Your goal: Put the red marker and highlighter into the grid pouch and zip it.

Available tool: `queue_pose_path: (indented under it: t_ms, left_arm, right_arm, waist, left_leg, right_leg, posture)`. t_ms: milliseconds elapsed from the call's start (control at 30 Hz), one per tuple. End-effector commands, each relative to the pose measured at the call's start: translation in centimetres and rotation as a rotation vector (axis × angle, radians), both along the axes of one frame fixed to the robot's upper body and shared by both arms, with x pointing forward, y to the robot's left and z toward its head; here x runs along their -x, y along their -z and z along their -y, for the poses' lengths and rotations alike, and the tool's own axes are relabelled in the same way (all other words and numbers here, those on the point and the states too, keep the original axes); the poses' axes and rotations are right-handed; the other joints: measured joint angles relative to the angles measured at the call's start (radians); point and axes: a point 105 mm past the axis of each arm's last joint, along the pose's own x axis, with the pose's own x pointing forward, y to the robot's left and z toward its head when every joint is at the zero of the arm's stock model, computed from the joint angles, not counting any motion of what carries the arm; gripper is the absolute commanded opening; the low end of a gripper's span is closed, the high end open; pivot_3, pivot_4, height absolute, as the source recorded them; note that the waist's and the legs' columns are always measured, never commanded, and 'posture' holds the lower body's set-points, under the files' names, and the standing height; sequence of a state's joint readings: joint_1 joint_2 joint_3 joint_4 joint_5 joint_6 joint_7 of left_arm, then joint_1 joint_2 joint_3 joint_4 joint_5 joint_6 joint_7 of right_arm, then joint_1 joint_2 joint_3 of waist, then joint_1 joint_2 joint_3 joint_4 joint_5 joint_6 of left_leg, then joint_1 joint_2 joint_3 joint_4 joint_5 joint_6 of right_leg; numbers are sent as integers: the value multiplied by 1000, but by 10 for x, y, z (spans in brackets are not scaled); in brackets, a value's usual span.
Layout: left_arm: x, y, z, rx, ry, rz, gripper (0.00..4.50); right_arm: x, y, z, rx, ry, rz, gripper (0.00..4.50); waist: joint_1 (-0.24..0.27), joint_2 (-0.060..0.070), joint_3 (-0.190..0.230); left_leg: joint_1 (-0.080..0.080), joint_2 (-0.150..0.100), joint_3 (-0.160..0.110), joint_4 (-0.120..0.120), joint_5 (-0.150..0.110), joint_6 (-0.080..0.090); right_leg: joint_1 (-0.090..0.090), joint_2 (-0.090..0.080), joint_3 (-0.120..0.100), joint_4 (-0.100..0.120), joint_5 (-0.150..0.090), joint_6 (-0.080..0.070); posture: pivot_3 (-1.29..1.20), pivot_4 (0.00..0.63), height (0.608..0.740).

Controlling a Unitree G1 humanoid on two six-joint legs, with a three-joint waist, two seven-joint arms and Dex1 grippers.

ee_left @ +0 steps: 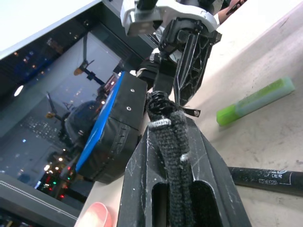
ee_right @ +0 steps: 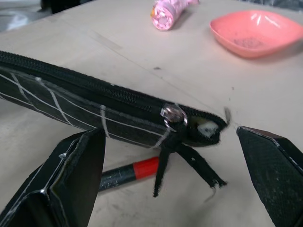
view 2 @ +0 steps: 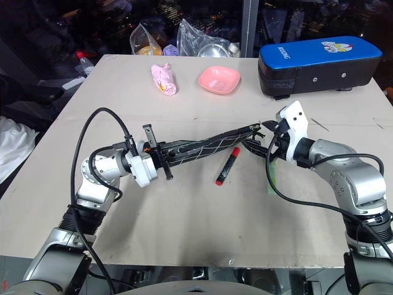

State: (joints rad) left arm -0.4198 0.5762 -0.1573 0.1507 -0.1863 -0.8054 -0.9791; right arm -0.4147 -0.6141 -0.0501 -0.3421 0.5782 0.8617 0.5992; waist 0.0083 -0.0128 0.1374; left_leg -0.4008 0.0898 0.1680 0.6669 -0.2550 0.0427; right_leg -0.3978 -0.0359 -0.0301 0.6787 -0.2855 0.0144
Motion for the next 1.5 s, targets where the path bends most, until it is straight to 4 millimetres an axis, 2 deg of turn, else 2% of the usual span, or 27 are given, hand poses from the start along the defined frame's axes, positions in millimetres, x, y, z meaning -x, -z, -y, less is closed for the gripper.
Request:
queue_pose_path:
  t_ms: [33, 333, 400, 433, 500, 700, 733, 767, 833, 933, 1233, 1333, 1500]
  left_arm:
    - [1, 1, -1, 22, -10, 11, 77]
    - [3, 7, -2, 48, -28, -52, 77]
    - [6, 10, -3, 46, -27, -63, 0]
    - [6, 11, -3, 45, -29, -67, 0]
    - [7, 12, -3, 45, -30, -72, 0]
    - [10, 18, -5, 39, -32, -88, 0]
    - [10, 19, -5, 38, -31, -91, 0]
    - [10, 20, -5, 36, -30, -93, 0]
    - [11, 21, -5, 34, -28, -97, 0]
    - [11, 24, -7, 31, -27, -102, 0]
    - [8, 26, -11, 63, -53, -158, 0]
    - [7, 25, -15, 87, -70, -196, 1017]
    - [7, 17, -14, 180, -100, -333, 3414]
  right_arm:
    - [-2, -2, 5, -3, 51, -8, 4500]
    - [-4, -2, 0, -31, 67, -25, 4500]
    - [-4, -3, -2, -35, 63, -22, 3944]
    - [-4, -3, -2, -36, 59, -21, 3824]
    - [-5, -4, -4, -38, 56, -20, 2900]
    - [-4, -9, -11, -53, 31, -14, 2900]
    - [-4, -10, -12, -55, 27, -12, 2484]
    - [-4, -10, -13, -57, 23, -11, 2324]
    - [-3, -11, -14, -59, 18, -10, 1626]
    - [-1, -12, -16, -57, 6, -8, 46]
    - [1, -11, -17, -54, -1, -10, 46]
    - [2, -11, -19, -56, -3, -9, 0]
    - [2, -11, -21, -58, -6, -10, 0]
  waist:
    - [0, 0, 0]
    - [2, 0, 0]
    - [0, 0, 0]
    - [-1, 0, 0]
    - [-1, 0, 0]
    - [-1, 0, 0]
    - [-1, 0, 0]
    - [-1, 0, 0]
    - [-1, 0, 0]
    - [-2, 0, 0]
    - [-8, 0, 0]
    - [-13, 0, 0]
    - [-23, 0, 1]
  left_leg:
    - [0, 0, 0, 0, 0, 0]
    - [0, 0, 0, 0, 0, 0]
    - [0, 0, 0, 0, 0, 0]
    - [0, 0, 0, 0, 0, 0]
    - [0, 0, -1, 0, 0, 0]
    - [0, 1, -1, 0, 0, 0]
    - [0, 1, -1, 0, 0, 0]
    - [0, 1, -1, 0, 0, 0]
    - [0, 1, -1, 0, 0, 0]
    - [0, 1, -1, -1, 0, 0]
    - [0, 1, -1, -1, 0, 1]
    - [0, 1, -2, -1, 0, 1]
    - [-1, 1, -2, -2, 0, 0]
  right_leg:
    - [0, 0, 0, 0, 0, 0]
    - [0, 0, 0, 0, 0, 0]
    - [0, 0, 0, 0, 0, 0]
    - [0, 0, 0, 0, 0, 0]
    - [0, 0, 0, 0, 0, 0]
    - [0, 0, 0, 0, 0, 0]
    - [0, 0, -1, 0, 0, 0]
    - [0, 0, -1, 0, 0, 0]
    - [0, 0, -1, 0, 0, 0]
    - [0, -1, -1, 0, 0, 0]
    - [0, -1, -1, 0, 0, 0]
    - [0, -1, 0, 0, 0, 0]
    - [-1, -1, 0, -1, 0, 0]
  posture:
    - [0, 150, 740]
    - [0, 150, 740]
    - [0, 150, 740]
    - [0, 150, 740]
    - [0, 150, 740]
    - [0, 150, 740]
    - [0, 150, 740]
    - [0, 150, 740]
    - [0, 150, 740]
    - [0, 150, 740]
    - [0, 150, 740]
    - [0, 150, 740]
    - [0, 150, 740]
